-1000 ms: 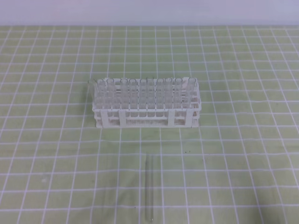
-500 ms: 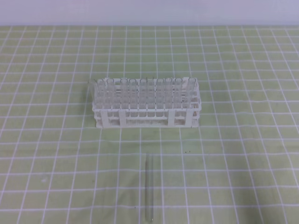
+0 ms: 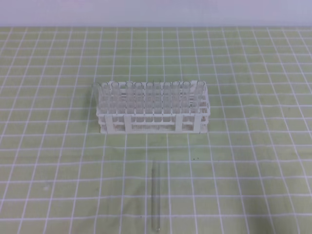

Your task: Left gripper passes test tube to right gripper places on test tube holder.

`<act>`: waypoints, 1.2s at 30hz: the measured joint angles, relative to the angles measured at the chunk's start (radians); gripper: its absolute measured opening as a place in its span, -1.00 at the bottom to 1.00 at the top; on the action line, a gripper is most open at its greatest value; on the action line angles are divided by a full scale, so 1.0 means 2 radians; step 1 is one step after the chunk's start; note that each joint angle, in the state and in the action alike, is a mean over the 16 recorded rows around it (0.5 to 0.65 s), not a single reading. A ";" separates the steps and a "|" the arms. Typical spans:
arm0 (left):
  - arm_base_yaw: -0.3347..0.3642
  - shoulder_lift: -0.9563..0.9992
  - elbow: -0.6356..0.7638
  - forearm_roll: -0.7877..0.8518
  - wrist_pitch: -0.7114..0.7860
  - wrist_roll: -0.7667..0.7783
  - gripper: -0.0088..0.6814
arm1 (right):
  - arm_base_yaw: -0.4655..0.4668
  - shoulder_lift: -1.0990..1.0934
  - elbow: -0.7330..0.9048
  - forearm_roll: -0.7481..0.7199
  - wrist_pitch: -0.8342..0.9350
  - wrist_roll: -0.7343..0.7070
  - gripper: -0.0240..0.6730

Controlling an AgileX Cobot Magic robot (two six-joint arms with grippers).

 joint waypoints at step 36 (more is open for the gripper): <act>-0.121 0.565 -0.322 -0.101 0.222 0.129 -0.98 | 0.000 0.391 -0.263 -0.064 0.361 -0.042 -0.98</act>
